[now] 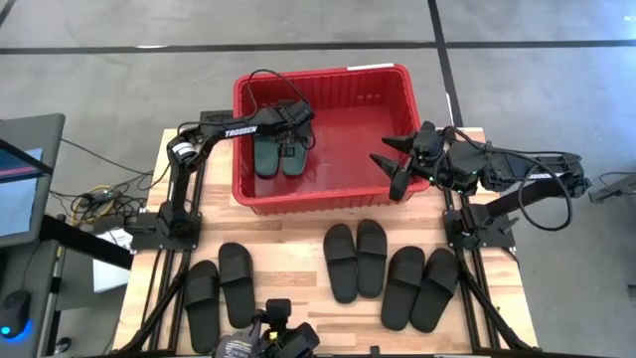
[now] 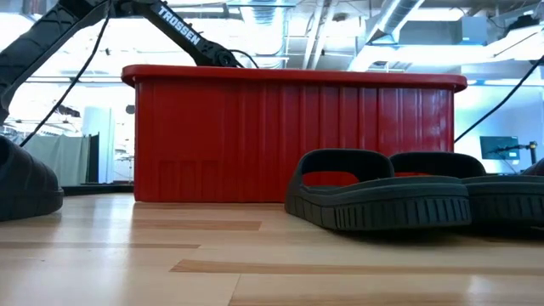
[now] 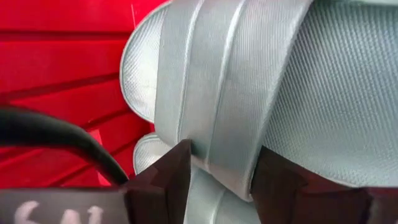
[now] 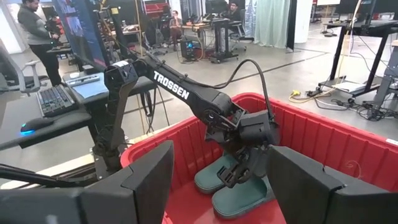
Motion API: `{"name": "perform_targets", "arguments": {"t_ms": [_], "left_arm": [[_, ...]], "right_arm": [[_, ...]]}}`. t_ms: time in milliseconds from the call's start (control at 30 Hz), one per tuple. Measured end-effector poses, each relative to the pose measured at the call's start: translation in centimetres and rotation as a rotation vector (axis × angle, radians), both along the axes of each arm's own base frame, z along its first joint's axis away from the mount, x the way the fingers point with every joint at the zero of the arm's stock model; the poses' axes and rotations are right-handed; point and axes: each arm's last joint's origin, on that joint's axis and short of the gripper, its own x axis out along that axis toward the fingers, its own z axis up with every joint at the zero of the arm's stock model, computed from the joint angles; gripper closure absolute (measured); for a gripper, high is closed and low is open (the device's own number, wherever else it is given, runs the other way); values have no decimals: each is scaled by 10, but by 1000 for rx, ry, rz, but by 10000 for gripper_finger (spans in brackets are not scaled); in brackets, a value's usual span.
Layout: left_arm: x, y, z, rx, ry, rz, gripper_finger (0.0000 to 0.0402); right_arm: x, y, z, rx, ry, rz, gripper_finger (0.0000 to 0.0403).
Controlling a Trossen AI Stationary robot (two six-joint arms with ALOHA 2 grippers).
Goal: Pick and place slides into bin
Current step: Put the green slipper into the red container
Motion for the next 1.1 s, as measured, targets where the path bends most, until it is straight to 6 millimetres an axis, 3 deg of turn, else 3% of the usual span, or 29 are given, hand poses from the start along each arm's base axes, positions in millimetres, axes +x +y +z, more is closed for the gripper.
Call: {"name": "perform_targets", "arguments": {"t_ms": [600, 1100], "left_arm": [[4, -1, 18, 59, -48, 28, 267], [5, -3, 17, -7, -132, 48, 267]], "right_arm": [[-1, 5, -3, 13, 22, 44, 163], [-1, 13, -3, 28, 20, 76, 163]]}}
